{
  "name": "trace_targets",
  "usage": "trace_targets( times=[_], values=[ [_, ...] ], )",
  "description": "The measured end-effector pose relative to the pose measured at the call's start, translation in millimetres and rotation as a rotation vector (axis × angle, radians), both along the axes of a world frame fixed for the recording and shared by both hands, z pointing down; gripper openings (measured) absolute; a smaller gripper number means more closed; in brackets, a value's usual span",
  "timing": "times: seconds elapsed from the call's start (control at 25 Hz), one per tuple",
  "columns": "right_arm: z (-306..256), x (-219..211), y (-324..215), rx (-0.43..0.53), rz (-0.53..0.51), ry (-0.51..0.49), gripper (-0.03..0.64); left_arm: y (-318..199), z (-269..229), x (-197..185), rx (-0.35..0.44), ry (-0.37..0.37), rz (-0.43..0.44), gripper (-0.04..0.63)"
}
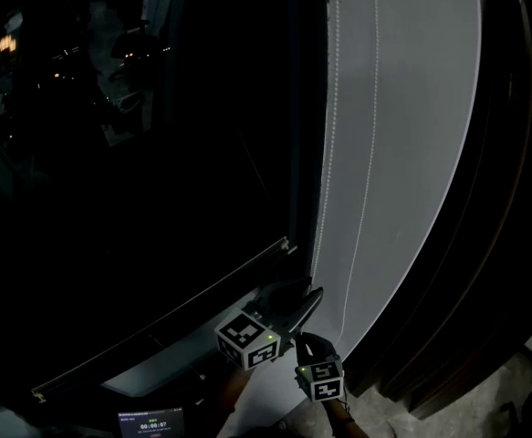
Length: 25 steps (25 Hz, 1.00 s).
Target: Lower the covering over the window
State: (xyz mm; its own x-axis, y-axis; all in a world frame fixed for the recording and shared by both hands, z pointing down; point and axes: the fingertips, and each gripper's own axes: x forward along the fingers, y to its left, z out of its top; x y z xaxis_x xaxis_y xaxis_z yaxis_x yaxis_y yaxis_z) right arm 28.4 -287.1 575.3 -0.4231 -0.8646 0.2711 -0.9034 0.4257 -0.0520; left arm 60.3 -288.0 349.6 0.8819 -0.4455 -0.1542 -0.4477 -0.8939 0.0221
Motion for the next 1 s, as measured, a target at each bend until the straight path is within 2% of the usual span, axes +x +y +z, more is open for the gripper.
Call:
trace_targets(
  times=[0.08, 0.12, 0.16, 0.24, 0.4, 0.48, 0.6, 0.84, 0.92, 1.0],
  values=[
    [1.3, -1.6, 5.1, -0.012, -0.008, -0.014, 0.011, 2.8, 1.1, 4.2, 0.008, 0.021, 0.014, 0.089],
    [0.1, -1.5, 5.6, -0.015, -0.012, -0.012, 0.011, 3.6, 1.6, 5.1, 0.018, 0.026, 0.016, 0.069],
    [-1.4, -0.7, 5.2, -0.016, -0.014, -0.008, 0.011, 4.0, 1.7, 4.9, 0.028, 0.026, 0.013, 0.022],
    [-4.5, 0.2, 6.0, -0.021, -0.028, -0.020, 0.011, 4.1, 2.3, 2.8, 0.043, 0.017, -0.001, 0.018],
    [-0.8, -6.2, 19.3, -0.094, -0.088, -0.101, 0.011, 1.8, 0.7, -3.7, 0.056, -0.011, -0.050, 0.014],
    [-8.2, -11.8, 24.7, -0.097, -0.115, -0.122, 0.011, -3.9, 3.9, -8.2, 0.044, 0.012, -0.071, 0.012],
    [-34.1, -17.2, 27.1, -0.056, -0.136, -0.176, 0.012, -10.0, 4.1, -17.5, 0.030, 0.074, -0.082, 0.011],
    [-116.3, 12.4, 16.2, 0.104, -0.109, -0.280, 0.012, -18.3, 4.3, -34.6, 0.040, 0.082, -0.134, 0.011],
    [-150.0, 21.7, 16.5, 0.149, -0.119, -0.307, 0.012, -18.5, 5.3, -38.6, 0.045, 0.058, -0.158, 0.011],
    [-185.3, 27.2, 18.2, 0.192, -0.141, -0.311, 0.012, -21.9, 25.6, -37.2, 0.036, -0.015, -0.166, 0.009]
  ],
)
